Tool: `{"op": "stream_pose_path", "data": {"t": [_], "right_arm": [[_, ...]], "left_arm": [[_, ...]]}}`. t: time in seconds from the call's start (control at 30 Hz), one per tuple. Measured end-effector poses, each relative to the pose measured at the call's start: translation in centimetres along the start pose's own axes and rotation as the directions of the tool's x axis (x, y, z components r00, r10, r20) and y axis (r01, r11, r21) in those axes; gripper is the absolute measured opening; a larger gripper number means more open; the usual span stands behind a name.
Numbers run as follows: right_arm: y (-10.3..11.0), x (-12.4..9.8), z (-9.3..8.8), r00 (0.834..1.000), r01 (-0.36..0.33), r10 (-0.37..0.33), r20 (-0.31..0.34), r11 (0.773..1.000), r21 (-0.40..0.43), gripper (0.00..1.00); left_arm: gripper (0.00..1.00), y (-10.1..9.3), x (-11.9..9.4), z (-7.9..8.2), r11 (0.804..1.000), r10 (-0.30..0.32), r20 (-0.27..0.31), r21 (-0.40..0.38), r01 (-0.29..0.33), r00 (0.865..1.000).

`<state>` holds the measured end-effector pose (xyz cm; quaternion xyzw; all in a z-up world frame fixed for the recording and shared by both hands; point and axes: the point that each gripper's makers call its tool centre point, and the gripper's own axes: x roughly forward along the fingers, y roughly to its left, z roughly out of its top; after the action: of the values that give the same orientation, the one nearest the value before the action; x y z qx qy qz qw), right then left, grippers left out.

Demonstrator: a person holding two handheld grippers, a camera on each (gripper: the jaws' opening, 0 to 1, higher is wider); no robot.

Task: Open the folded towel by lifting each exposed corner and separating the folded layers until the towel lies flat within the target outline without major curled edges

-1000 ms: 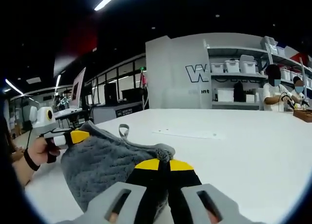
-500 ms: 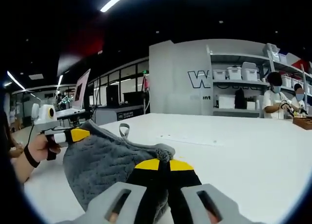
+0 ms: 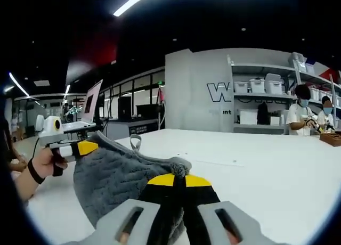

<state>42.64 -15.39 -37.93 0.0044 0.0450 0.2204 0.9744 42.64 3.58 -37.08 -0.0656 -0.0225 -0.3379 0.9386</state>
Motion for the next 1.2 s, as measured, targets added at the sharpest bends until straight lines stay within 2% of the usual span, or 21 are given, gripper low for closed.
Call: {"op": "stream_pose_path", "data": {"t": [0.1, 0.27, 0.73, 0.83, 0.93, 1.2], "right_arm": [[0.1, -0.3, 0.2, 1.0, -0.009, 0.009, 0.009, 1.0, 0.006, 0.0], [0.0, -0.5, 0.3, 1.0, -0.014, 0.013, 0.02, 0.999, 0.029, 0.0], [0.4, -1.2, 0.8, 0.999, -0.01, 0.01, 0.036, 1.0, -0.002, 0.0], [0.6, -1.4, 1.0, 0.999, 0.001, 0.001, 0.044, 0.999, -0.048, 0.0], [0.8, -1.7, 1.3, 0.998, -0.006, 0.008, 0.057, 1.0, -0.028, 0.0], [0.7, -2.3, 1.7, 0.997, -0.003, 0.006, 0.079, 1.0, -0.029, 0.0]], "left_arm": [[0.03, -0.1, 0.0, 0.0, 1.0, -0.001, -0.005, 0.022, 0.001, 1.0], [0.03, -0.1, 0.0, 0.3, 1.0, -0.011, 0.006, 0.006, 0.011, 1.0], [0.03, 0.1, -0.3, 1.3, 0.999, -0.033, 0.014, 0.013, 0.033, 0.999], [0.03, 0.2, -0.4, 1.6, 0.999, -0.032, 0.016, 0.017, 0.031, 0.999], [0.03, 0.3, -0.6, 1.8, 0.999, -0.027, 0.013, 0.044, 0.027, 1.0], [0.03, -0.5, -1.0, 2.2, 0.998, -0.049, 0.042, 0.028, 0.048, 0.998]]}}
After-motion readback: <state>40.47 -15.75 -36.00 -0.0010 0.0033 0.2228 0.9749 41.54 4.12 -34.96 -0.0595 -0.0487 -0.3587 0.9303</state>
